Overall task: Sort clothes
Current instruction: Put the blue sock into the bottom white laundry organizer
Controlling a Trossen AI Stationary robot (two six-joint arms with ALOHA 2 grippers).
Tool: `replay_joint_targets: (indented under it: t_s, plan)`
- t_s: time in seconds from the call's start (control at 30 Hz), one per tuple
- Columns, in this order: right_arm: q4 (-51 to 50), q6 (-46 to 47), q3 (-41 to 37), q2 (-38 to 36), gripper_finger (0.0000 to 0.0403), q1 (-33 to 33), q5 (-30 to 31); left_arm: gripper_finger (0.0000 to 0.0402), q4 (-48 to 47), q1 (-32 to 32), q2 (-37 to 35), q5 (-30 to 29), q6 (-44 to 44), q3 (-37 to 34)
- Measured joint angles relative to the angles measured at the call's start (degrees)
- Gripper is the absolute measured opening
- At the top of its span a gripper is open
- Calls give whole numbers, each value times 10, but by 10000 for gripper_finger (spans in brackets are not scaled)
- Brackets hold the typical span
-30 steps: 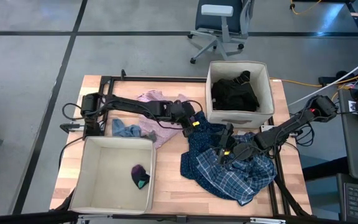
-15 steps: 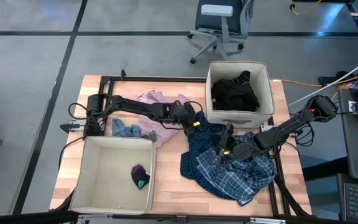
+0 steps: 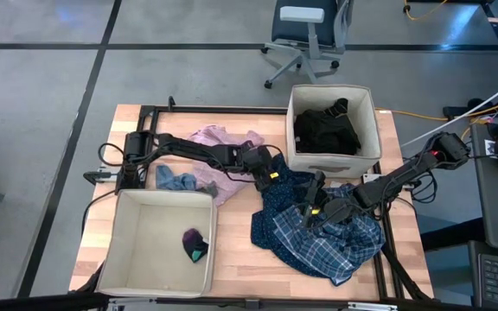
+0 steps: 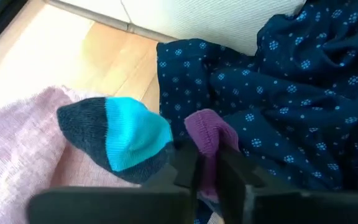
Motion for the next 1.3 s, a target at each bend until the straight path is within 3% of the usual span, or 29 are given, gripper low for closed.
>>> replay_joint_targets:
  t_s: [0.33,1.07,1.3]
  plan:
    - [-1,0,0,0,244,0,0,15,-8,-27,-34,0,23,2]
    - [0,0,0,0,244,0,1,17,-47,-164,-361,-29,82,3]
    - [0,0,0,0,244,0,1,21,-109,-226,-443,-28,9,3]
